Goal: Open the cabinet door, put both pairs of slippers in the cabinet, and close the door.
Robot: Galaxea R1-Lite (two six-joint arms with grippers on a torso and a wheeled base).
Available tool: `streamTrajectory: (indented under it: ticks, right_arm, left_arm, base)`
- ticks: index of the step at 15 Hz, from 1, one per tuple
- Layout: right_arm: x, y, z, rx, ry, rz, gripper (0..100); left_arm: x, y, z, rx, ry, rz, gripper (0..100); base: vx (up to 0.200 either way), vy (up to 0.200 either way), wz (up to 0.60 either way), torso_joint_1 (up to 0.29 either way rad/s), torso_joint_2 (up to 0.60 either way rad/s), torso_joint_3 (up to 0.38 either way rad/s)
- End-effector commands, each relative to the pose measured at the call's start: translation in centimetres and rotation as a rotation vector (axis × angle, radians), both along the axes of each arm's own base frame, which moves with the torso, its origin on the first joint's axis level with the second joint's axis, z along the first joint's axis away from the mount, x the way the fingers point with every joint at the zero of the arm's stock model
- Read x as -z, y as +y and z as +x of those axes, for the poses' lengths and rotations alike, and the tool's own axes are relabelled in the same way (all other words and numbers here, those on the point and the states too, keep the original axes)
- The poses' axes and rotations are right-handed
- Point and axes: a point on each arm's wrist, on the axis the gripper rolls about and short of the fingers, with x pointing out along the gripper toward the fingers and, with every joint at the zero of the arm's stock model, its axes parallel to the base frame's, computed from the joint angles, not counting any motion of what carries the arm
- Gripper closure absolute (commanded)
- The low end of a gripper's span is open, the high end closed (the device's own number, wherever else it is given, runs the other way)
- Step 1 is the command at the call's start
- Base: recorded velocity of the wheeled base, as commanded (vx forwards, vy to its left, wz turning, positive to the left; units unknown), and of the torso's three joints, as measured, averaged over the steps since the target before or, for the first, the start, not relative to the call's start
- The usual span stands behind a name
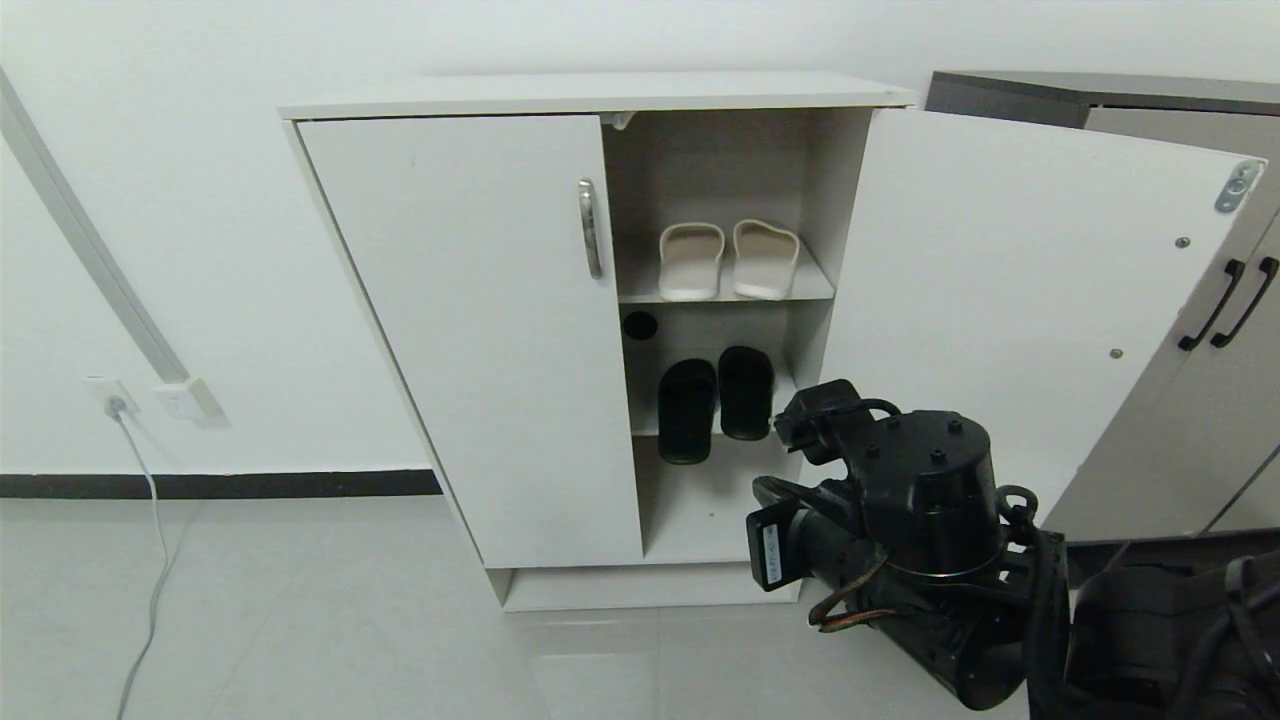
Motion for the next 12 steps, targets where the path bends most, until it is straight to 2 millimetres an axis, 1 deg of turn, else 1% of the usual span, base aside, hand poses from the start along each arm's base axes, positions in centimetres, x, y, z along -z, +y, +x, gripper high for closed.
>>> streamTrajectory:
  ticks: [1,4,8,12]
  right_arm:
    - [0.10,0.08,0.04,0.000,0.001,-0.002,100]
    - [0.15,0.10,0.05,0.000,0.002,-0.003,100]
    - [0.20,0.12,0.07,0.000,0.003,-0.004,100]
    - [0.23,0.10,0.05,0.000,0.004,-0.005,100]
  left_arm:
    - [-0.01,0.00,0.01,0.000,0.000,0.000,100]
    - [-0.01,0.00,0.01,0.000,0.000,0.000,100]
    - [-0.01,0.00,0.01,0.000,0.000,0.000,100]
    - [-0.01,0.00,0.01,0.000,0.000,0.000,100]
  base:
    - [0.000,0.000,0.00,0.002,-0.15,-0.178]
    - [0.000,0.000,0.00,0.009,-0.20,-0.333]
    - [0.000,0.000,0.00,0.046,-0.51,-0.371]
    - [0.000,0.000,0.00,0.111,-0.46,-0.350]
